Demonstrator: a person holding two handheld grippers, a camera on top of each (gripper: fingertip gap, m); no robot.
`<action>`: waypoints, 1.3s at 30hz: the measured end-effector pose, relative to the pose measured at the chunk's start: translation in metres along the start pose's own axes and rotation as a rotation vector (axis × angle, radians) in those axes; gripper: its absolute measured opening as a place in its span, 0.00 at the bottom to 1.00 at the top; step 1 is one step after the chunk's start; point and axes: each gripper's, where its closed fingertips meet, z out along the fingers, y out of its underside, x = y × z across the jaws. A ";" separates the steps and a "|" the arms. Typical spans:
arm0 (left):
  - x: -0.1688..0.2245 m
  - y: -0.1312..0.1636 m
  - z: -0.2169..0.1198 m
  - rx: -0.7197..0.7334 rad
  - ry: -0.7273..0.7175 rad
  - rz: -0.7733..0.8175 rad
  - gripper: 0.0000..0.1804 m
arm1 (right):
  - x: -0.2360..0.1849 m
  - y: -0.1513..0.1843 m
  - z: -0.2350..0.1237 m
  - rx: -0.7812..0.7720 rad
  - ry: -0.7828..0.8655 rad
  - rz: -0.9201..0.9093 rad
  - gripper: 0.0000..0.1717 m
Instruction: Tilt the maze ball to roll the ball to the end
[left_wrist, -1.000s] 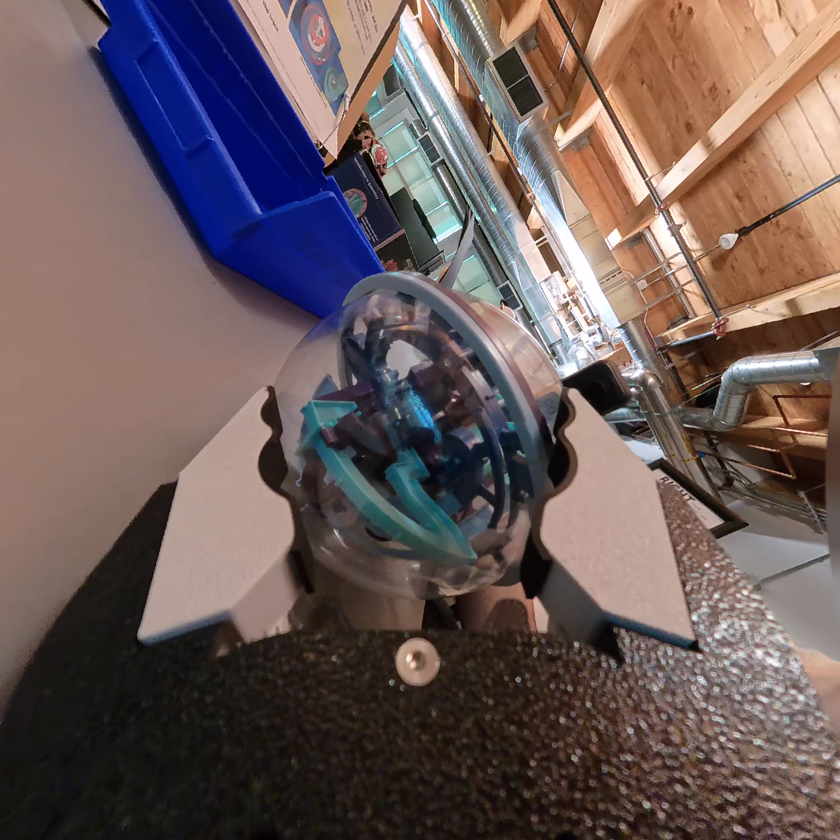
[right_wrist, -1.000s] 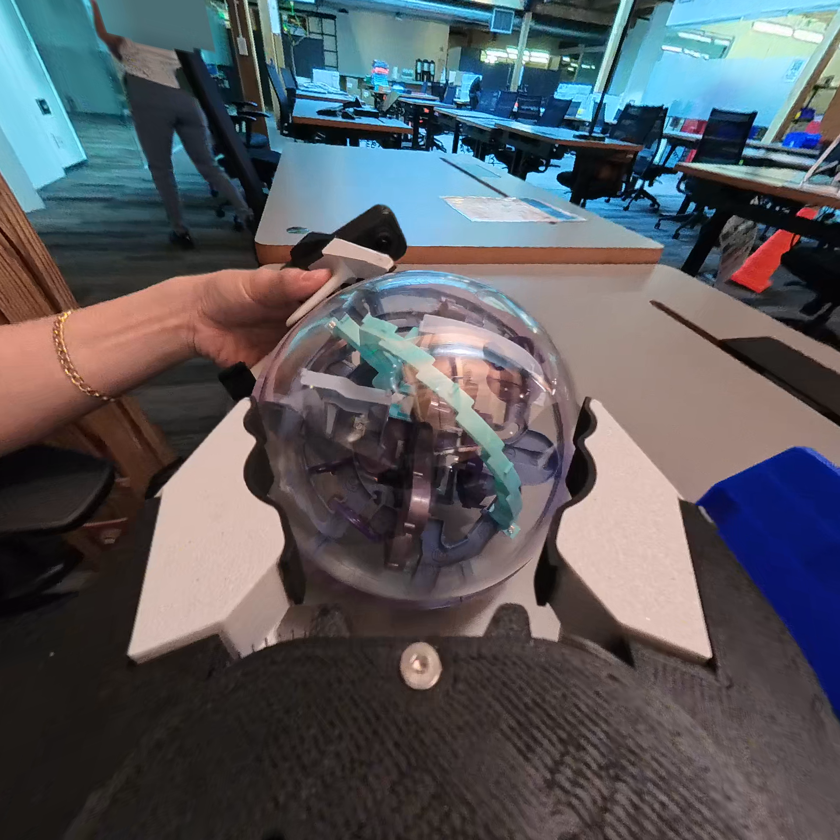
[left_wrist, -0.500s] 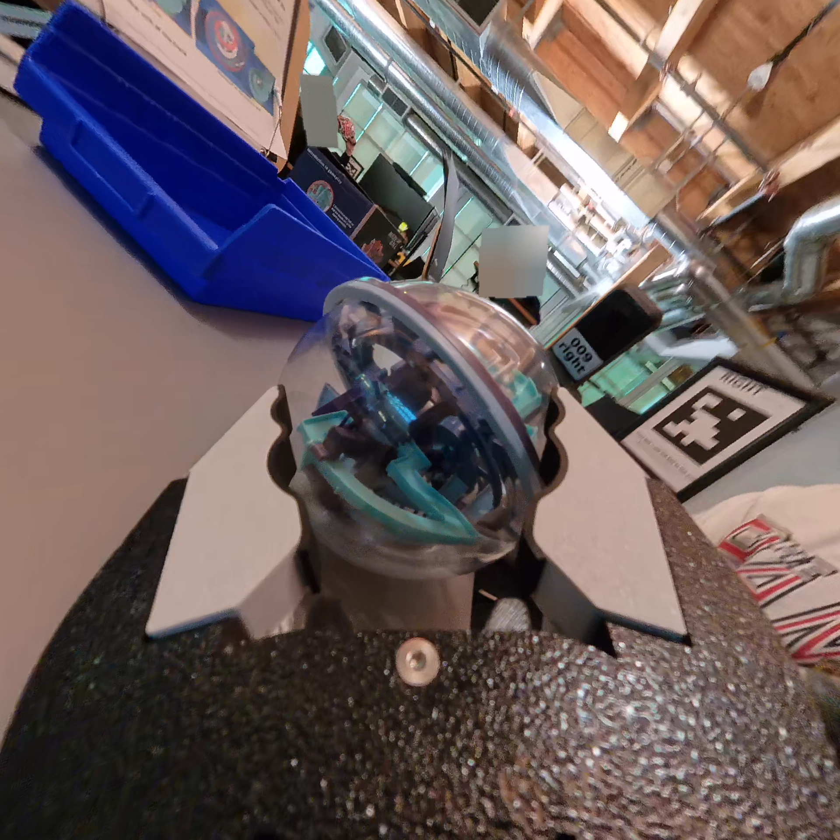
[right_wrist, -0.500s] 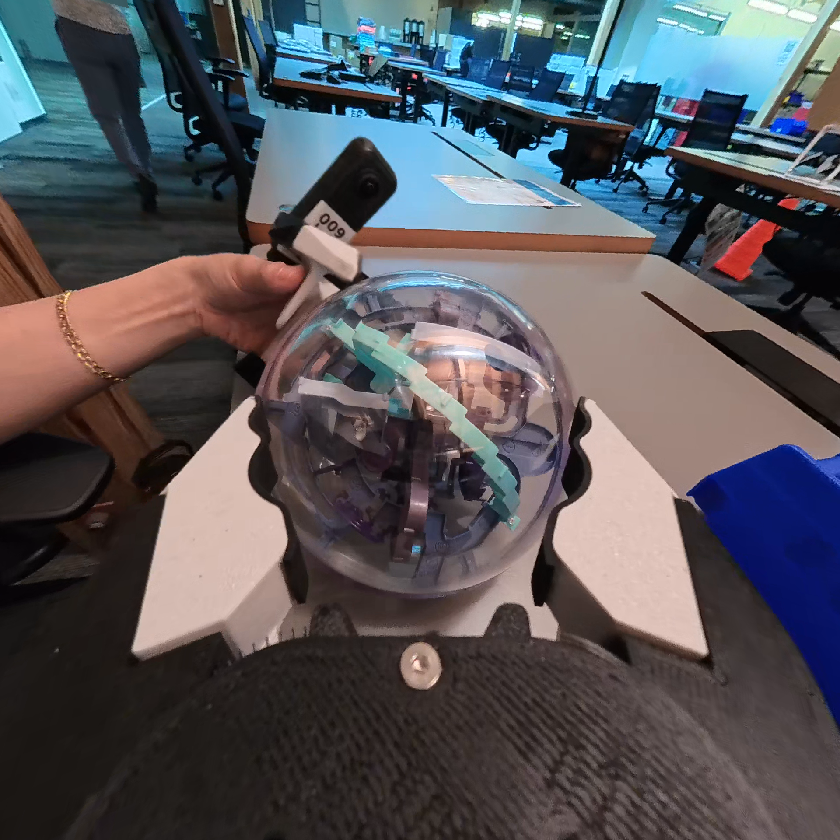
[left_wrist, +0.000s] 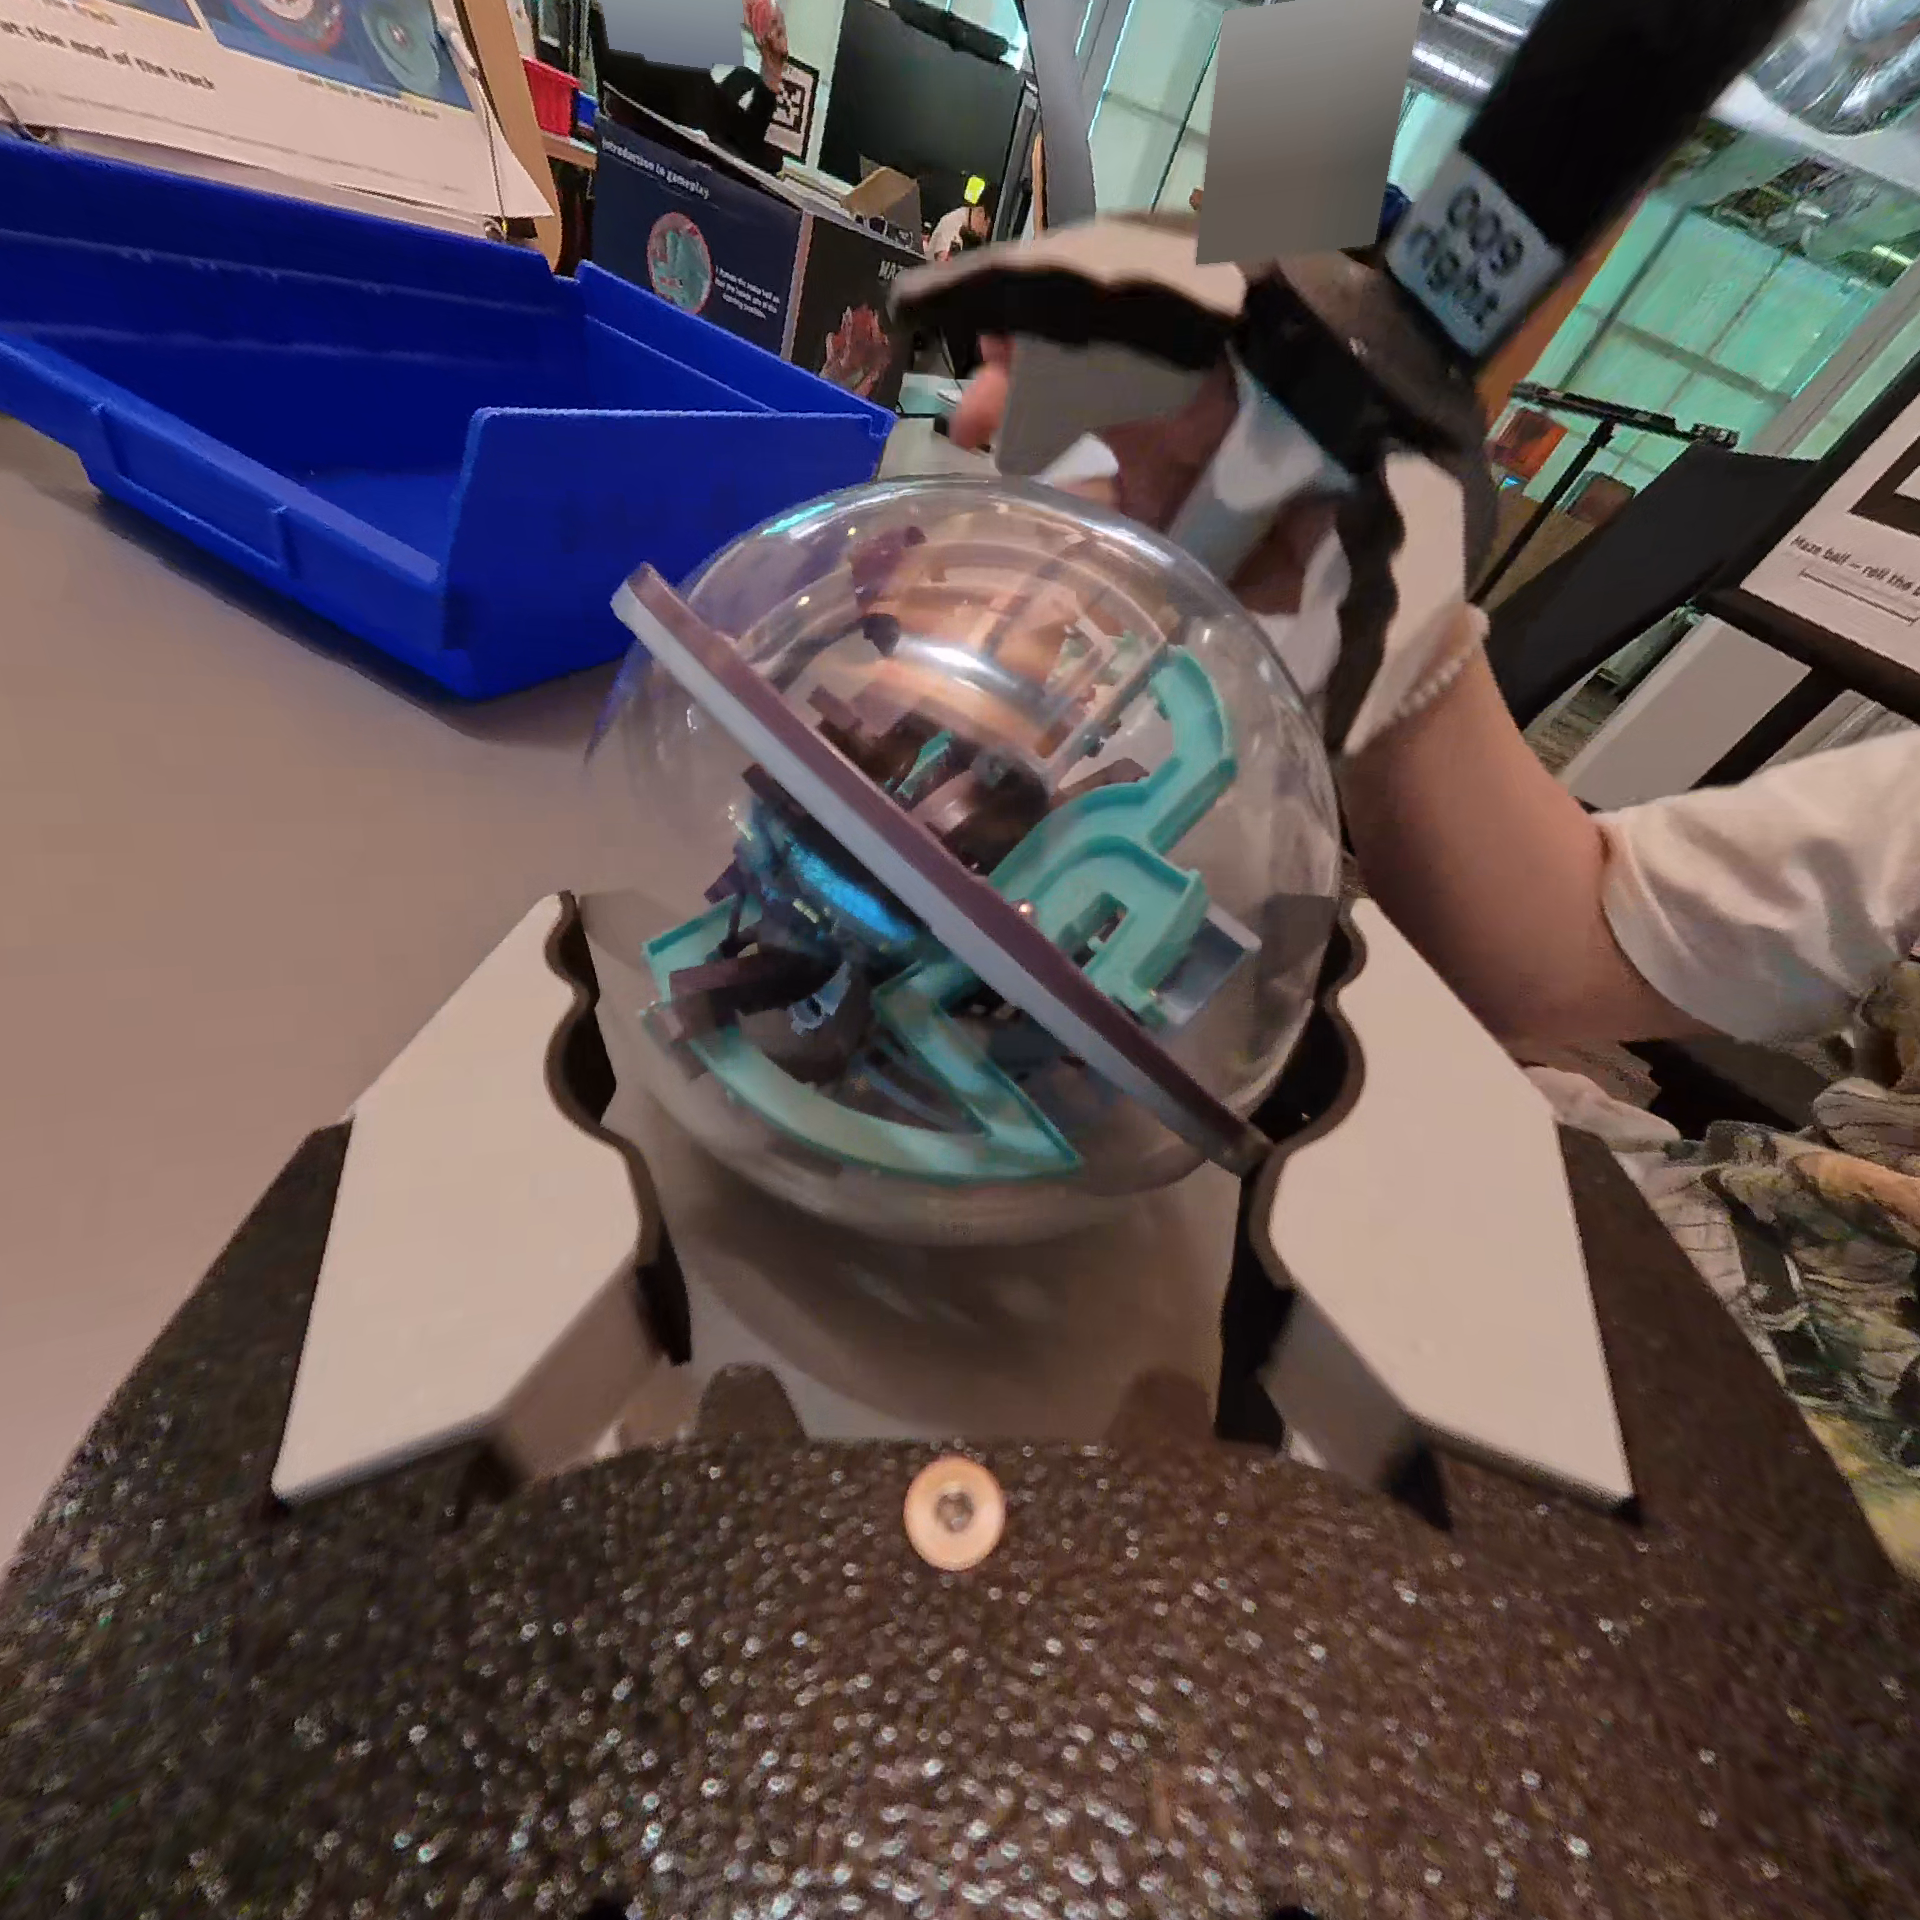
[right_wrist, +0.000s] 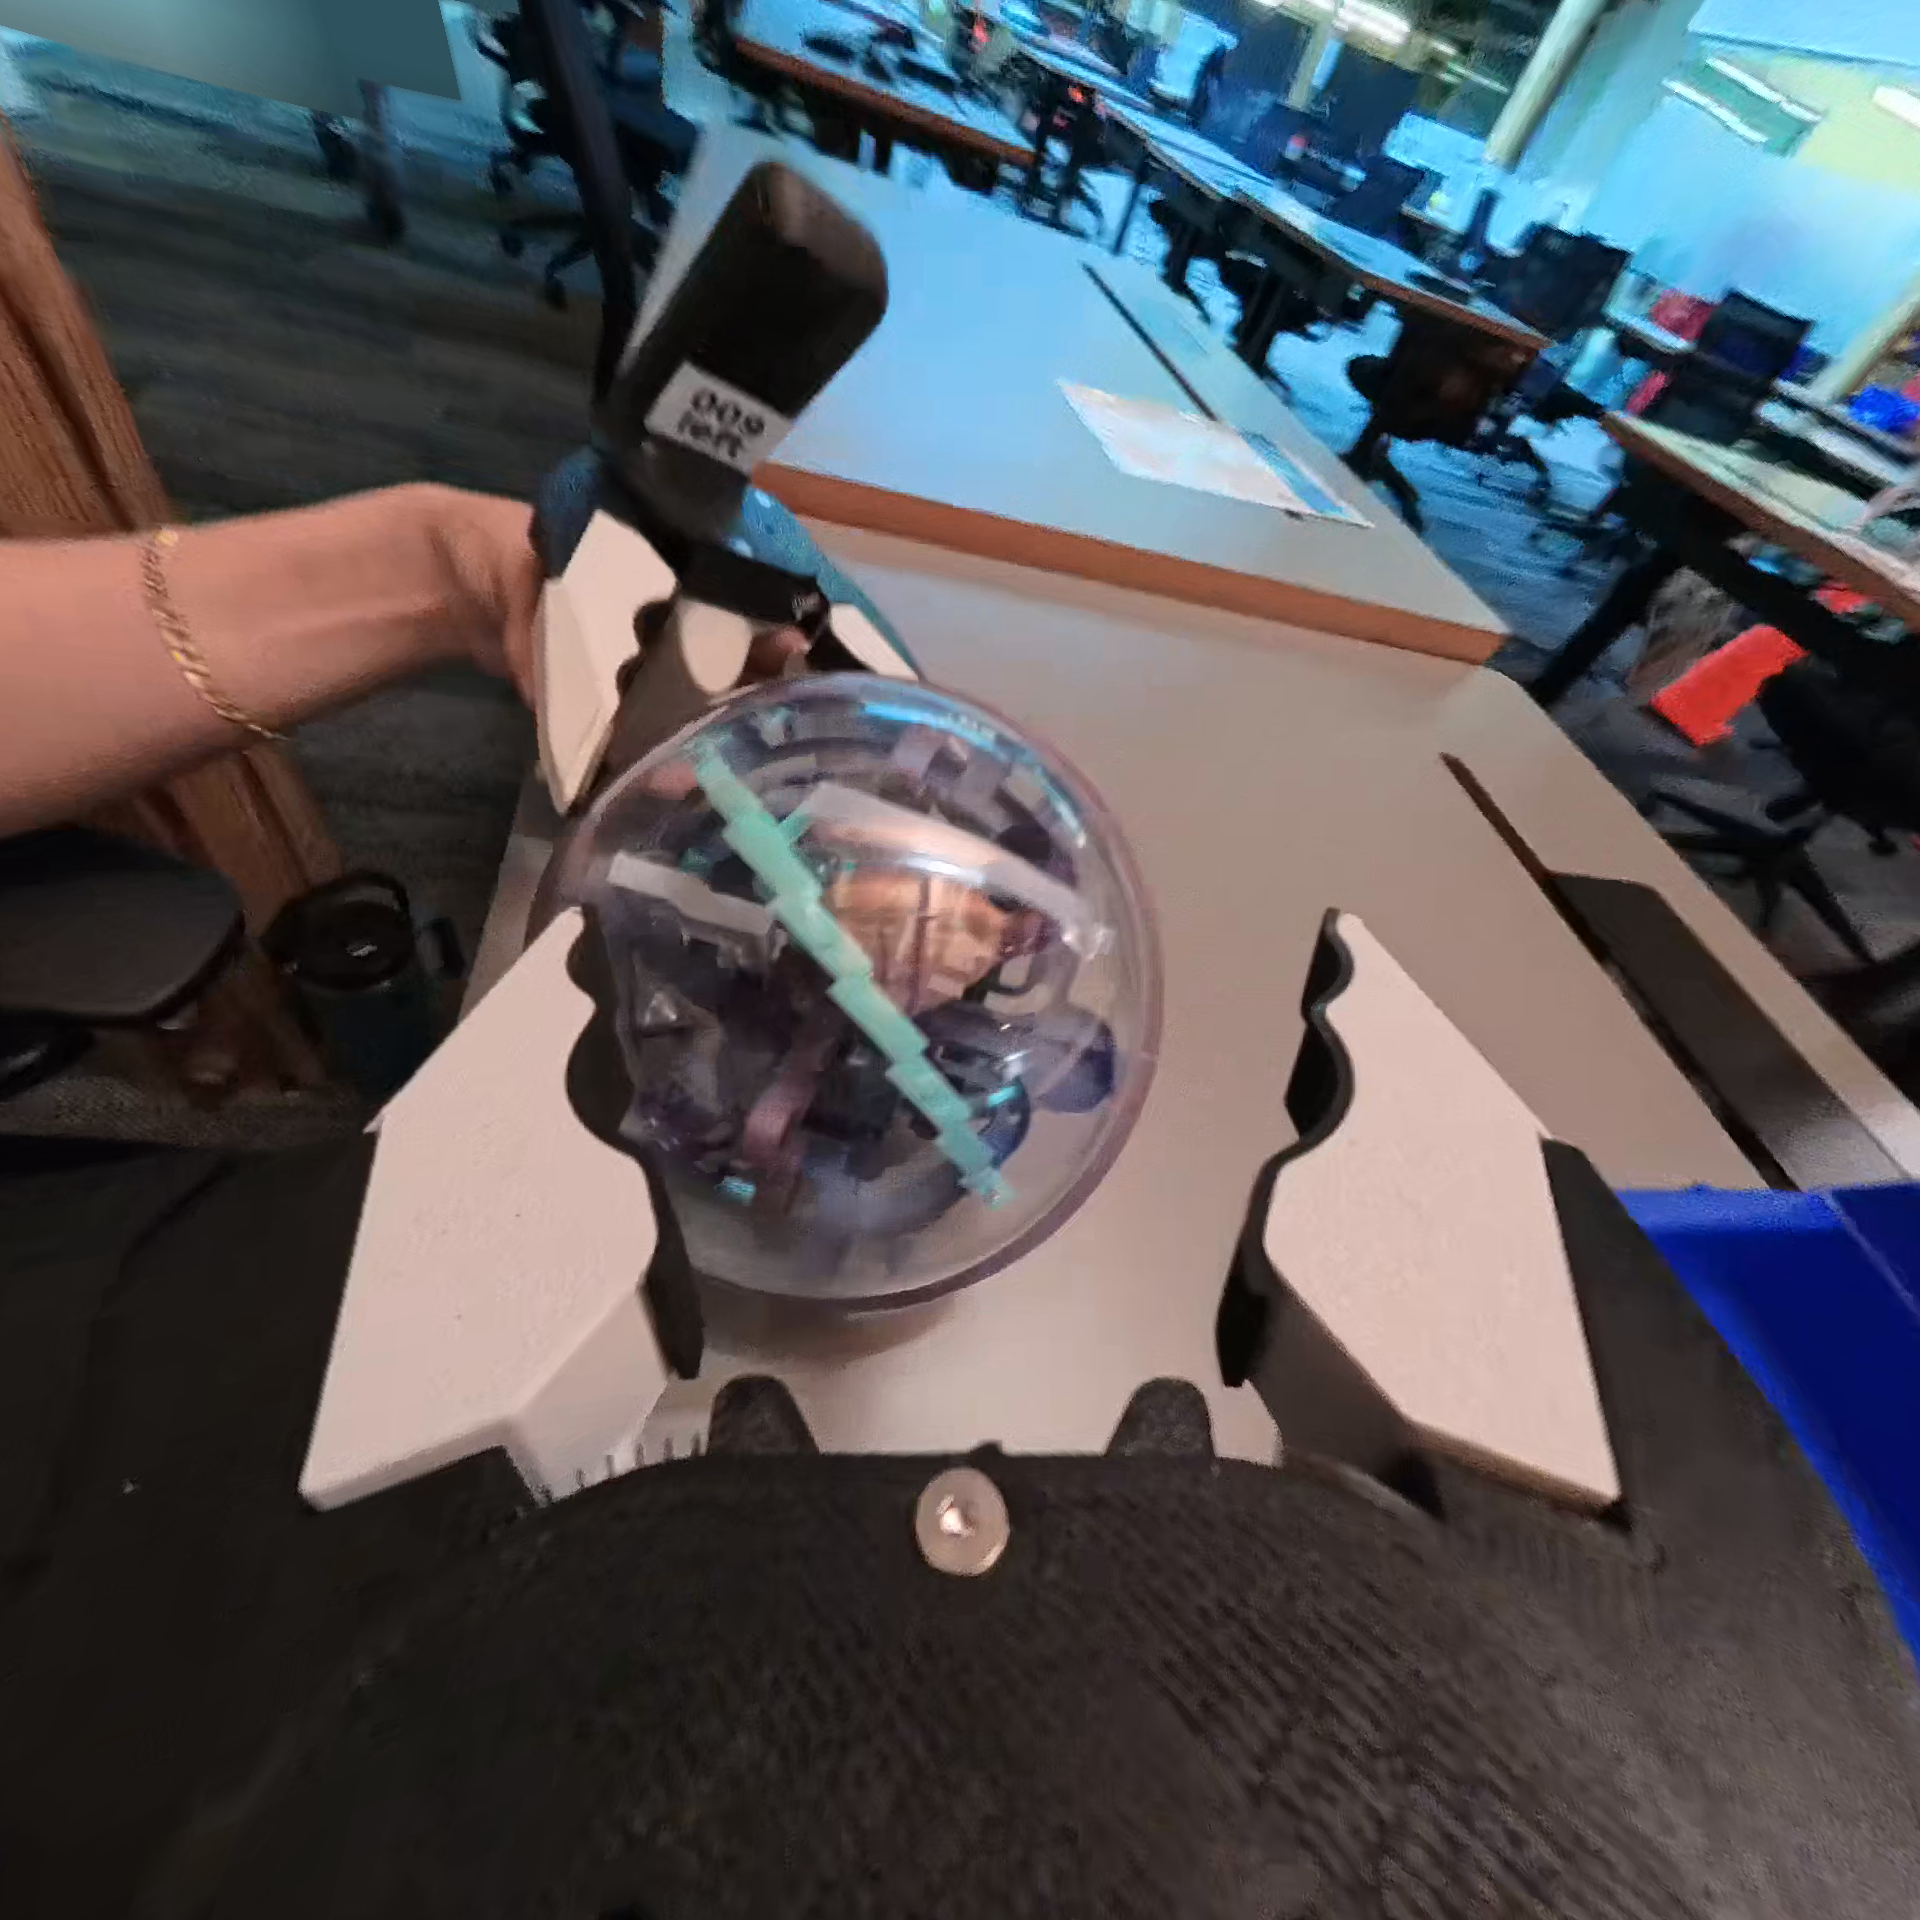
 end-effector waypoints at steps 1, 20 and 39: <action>0.000 0.000 0.000 0.003 0.001 -0.005 0.73 | 0.003 -0.002 0.001 -0.004 -0.066 0.007 0.77; -0.008 -0.017 -0.009 0.134 -0.010 -0.019 0.68 | -0.025 0.039 0.039 -0.221 -0.038 0.166 0.91; -0.012 -0.028 -0.010 0.210 -0.050 -0.052 0.52 | -0.003 0.045 0.042 -0.271 0.072 0.436 0.91</action>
